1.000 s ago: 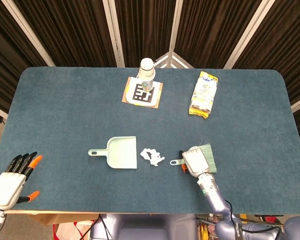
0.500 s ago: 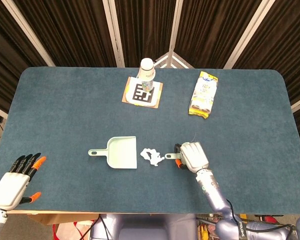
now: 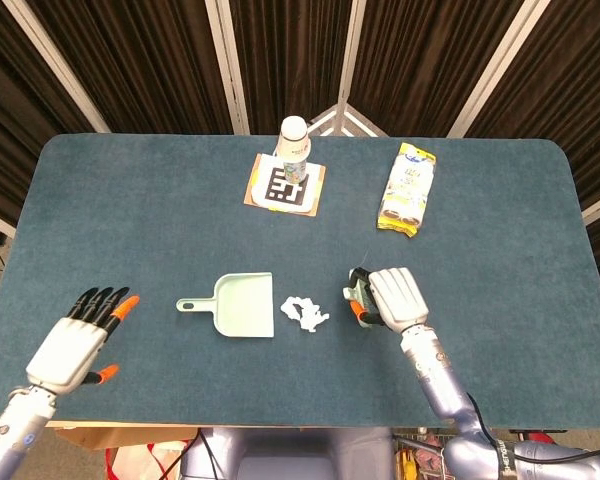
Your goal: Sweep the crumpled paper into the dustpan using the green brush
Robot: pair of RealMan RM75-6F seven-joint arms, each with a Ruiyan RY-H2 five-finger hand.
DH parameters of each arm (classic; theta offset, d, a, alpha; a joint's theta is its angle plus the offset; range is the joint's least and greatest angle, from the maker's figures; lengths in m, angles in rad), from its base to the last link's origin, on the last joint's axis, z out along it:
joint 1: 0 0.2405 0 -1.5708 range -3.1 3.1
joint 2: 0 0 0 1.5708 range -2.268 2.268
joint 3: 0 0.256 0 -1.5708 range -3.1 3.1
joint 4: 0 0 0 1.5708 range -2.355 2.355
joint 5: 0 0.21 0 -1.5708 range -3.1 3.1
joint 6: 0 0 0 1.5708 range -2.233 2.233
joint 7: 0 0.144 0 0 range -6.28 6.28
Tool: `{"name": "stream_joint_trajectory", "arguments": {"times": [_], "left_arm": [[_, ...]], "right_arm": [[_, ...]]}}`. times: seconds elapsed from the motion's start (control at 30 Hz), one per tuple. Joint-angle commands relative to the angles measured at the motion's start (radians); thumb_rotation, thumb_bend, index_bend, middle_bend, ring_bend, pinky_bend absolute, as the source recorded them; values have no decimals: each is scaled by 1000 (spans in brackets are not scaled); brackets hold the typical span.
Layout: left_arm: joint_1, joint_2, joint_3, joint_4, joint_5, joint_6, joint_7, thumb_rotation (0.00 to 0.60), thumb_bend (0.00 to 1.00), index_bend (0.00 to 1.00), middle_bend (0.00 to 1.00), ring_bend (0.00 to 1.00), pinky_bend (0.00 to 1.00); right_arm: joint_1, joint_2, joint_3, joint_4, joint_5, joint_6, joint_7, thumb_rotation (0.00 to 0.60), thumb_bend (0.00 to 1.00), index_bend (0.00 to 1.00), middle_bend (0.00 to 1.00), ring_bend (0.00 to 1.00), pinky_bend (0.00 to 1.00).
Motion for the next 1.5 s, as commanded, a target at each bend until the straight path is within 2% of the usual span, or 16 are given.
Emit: {"name": "stream_joint_trajectory", "arguments": {"times": [0.03,0.07,0.23,0.33,0.5,0.63,0.77,0.9,1.27,1.5], "left_arm": [[-72,-40,-60,-56,-95,-66,125,600,94,26,64,104,246],[-89,-57,-75,-59,-119,-75,157,600,116,44,110,155,299],[-163,-174,-138,-34,-244,-71,359,600,159,233,603,590,671],[-206,-249,-165,-19,-348,-53,502,600,197,319,808,767,810],[-278,-359,-204,11,-523,-7,666,600,263,396,974,942,958],[-321,-430,-223,46,-640,35,733,600,275,408,1000,996,1000],[-358,-489,-244,83,-748,73,765,600,302,409,1000,1000,1000],[-390,-534,-252,119,-812,95,774,600,305,406,1000,1000,1000],[-443,-611,-233,170,-912,138,781,600,348,408,1000,1000,1000],[-457,-630,-214,188,-948,164,775,600,348,410,1000,1000,1000]], "right_arm": [[4,17,6,-19,9,10,-4,600,607,782,900,919,885],[5,22,6,-24,13,11,-5,600,607,782,900,919,885],[10,42,3,-45,20,21,-10,600,607,782,900,919,885],[11,52,-1,-49,22,27,-8,600,607,783,900,919,885],[16,69,-5,-53,30,29,-7,600,609,782,900,919,885],[19,80,-10,-52,34,28,-2,600,611,782,900,919,885],[25,88,-15,-48,35,25,0,600,611,782,900,919,885],[27,94,-23,-41,33,26,7,600,611,782,900,919,885],[31,103,-33,-21,40,26,29,600,612,782,900,919,885],[35,103,-39,-20,39,30,34,600,611,782,900,919,885]]}}
